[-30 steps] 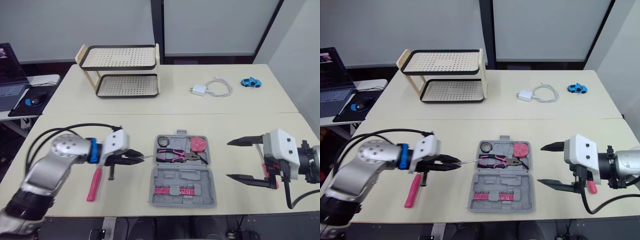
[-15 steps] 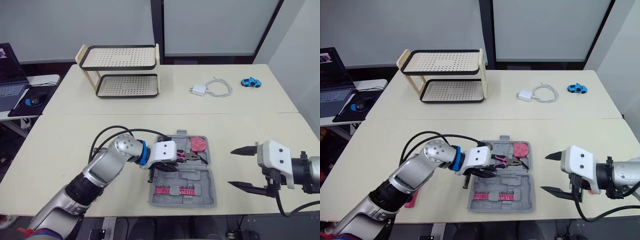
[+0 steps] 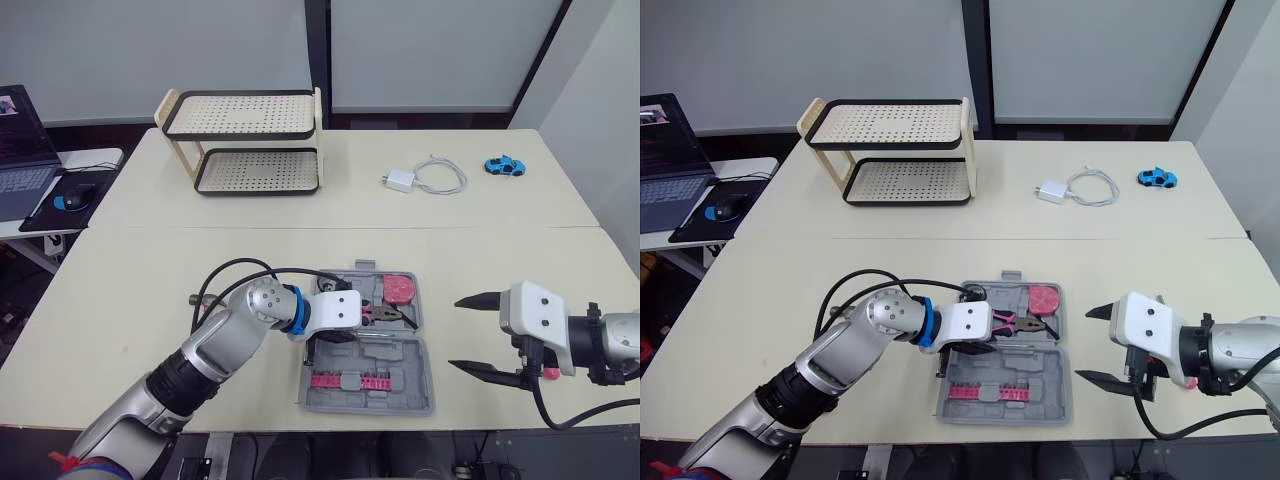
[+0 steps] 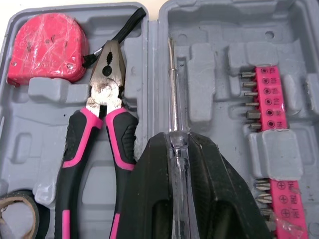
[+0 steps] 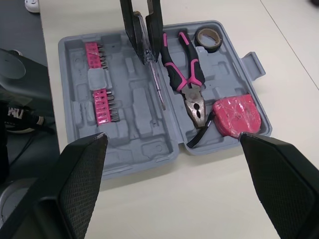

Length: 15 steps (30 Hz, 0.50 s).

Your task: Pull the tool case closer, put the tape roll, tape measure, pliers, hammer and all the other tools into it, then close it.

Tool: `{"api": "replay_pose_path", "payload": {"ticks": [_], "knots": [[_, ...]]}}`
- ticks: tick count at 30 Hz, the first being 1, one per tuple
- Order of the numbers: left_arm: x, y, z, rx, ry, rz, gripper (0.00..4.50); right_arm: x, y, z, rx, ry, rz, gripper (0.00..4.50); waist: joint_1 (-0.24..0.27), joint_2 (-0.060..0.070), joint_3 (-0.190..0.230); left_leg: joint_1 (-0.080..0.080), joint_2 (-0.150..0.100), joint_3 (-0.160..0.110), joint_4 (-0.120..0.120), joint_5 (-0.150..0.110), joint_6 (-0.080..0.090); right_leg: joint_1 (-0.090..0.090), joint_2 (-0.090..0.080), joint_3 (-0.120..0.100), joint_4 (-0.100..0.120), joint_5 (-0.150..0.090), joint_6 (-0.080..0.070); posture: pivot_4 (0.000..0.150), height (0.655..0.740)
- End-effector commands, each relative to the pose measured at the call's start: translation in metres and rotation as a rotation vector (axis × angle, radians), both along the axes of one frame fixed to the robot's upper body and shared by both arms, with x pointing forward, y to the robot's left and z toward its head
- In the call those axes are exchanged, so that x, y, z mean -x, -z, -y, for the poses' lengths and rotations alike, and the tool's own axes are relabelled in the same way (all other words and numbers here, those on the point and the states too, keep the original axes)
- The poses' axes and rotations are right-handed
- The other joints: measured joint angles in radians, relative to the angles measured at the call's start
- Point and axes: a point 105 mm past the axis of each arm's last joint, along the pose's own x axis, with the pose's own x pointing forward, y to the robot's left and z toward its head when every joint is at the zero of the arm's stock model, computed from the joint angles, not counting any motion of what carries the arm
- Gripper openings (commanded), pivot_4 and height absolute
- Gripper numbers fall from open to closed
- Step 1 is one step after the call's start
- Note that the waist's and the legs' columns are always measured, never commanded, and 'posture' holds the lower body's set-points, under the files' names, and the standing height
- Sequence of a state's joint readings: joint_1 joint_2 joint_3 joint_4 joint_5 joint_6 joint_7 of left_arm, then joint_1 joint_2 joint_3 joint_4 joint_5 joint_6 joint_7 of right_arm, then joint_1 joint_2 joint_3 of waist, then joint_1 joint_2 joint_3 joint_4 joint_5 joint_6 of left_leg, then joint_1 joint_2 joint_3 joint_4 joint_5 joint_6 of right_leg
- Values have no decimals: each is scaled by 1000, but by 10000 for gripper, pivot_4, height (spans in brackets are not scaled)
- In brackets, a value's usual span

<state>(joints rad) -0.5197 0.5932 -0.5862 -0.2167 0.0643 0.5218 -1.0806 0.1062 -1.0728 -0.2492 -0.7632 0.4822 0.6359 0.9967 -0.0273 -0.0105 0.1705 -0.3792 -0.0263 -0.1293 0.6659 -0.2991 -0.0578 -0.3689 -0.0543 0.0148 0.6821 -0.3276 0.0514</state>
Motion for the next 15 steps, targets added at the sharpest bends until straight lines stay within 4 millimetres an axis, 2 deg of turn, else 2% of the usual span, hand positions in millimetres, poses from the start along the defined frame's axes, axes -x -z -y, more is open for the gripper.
{"api": "replay_pose_path", "payload": {"ticks": [1, 15], "knots": [[5, 5, 4, -7, 31, 7, 1824, 0, -5, -4, 12, -16, 35, 45000, 0, 0, 0, 0, 0, 0, 0, 0, 0, 0, 0, 0, 0, 0, 0, 1500, 7400], [7, 21, 6, -24, 28, -4, 1824, 0, -6, -6, -1, -17, 37, 45000, 1, 0, 0, 0, 0, 0, 0, 0, 0, 0, 0, 0, 0, 0, 0, 1500, 7400]]}}
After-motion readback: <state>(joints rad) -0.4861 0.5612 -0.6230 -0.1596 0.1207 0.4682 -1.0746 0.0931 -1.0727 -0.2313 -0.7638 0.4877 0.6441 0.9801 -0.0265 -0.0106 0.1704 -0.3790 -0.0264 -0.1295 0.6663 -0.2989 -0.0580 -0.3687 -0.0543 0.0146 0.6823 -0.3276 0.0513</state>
